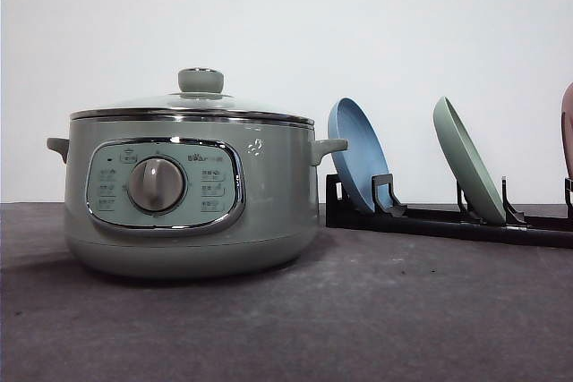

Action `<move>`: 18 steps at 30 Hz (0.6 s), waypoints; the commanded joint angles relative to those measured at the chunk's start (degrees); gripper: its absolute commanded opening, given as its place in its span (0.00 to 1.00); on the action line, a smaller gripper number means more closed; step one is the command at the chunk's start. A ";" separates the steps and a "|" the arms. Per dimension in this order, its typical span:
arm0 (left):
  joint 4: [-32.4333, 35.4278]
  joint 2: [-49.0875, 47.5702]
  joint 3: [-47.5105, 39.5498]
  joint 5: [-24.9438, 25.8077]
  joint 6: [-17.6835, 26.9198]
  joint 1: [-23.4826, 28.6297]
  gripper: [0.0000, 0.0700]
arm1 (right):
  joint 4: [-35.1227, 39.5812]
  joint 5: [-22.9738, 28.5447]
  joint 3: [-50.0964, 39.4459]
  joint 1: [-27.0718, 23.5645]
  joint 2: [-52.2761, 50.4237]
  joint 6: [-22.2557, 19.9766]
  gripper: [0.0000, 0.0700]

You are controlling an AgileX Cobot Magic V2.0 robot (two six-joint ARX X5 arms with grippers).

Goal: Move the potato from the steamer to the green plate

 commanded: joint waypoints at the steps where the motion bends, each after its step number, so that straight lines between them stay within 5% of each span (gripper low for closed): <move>1: -0.24 0.42 1.22 0.11 1.84 -0.22 1.00 | 0.07 -0.41 4.11 -0.66 4.55 1.99 1.00; 10: -1.56 0.42 1.22 0.11 3.17 -0.22 1.00 | -2.75 -1.36 19.45 -3.78 22.49 2.21 1.00; 18: -1.69 0.42 1.22 0.11 3.48 -0.22 1.00 | -2.08 0.69 22.82 -5.93 31.02 3.46 1.00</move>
